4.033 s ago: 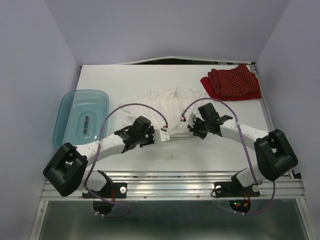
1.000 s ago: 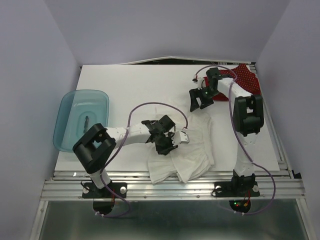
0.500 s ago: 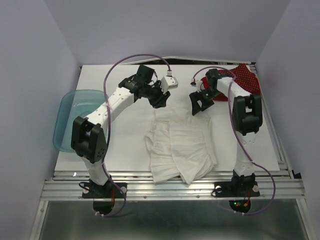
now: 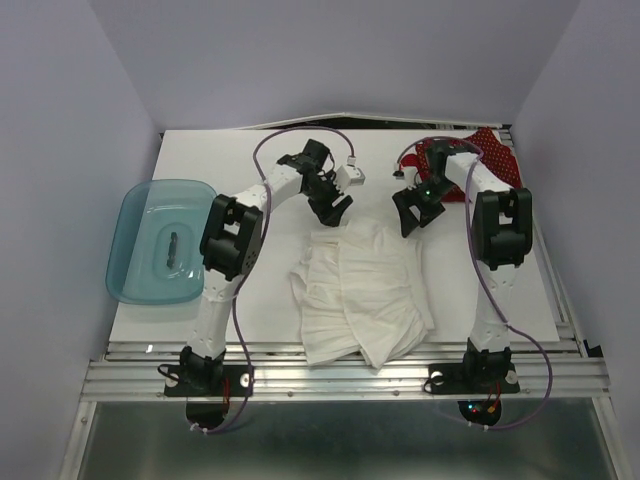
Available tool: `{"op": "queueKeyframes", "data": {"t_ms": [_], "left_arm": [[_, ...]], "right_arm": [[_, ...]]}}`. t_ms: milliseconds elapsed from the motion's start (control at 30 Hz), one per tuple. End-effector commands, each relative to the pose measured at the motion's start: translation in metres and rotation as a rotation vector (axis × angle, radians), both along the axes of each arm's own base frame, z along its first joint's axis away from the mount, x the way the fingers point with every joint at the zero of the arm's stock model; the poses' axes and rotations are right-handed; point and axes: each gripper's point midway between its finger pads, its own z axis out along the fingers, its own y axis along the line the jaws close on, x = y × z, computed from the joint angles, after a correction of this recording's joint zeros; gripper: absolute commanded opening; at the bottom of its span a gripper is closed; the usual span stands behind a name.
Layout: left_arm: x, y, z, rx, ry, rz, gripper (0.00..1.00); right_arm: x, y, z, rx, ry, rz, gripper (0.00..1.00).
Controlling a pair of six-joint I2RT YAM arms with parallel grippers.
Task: Fold and stack the skirts
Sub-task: Fold the skirt
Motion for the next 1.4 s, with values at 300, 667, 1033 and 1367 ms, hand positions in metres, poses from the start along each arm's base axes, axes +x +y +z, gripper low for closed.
{"op": "queueKeyframes", "data": {"t_ms": [300,667,1033,1367], "left_arm": [[-0.020,0.019,-0.031,0.109,0.022,-0.095,0.55],[0.060,0.055,0.014,0.131,-0.120,0.094,0.00],[0.126,0.066,0.134,-0.034,-0.407,0.261,0.00],[0.068,0.087,0.171,-0.040,-0.495,0.205,0.00]], "right_arm": [[-0.046,0.006,-0.017,0.072,0.139,0.097,0.58],[0.006,0.026,0.016,0.158,-0.025,0.042,0.01],[0.108,0.031,0.092,0.161,-0.443,-0.035,0.01],[0.080,0.052,0.138,0.173,-0.637,0.134,0.01]]}}
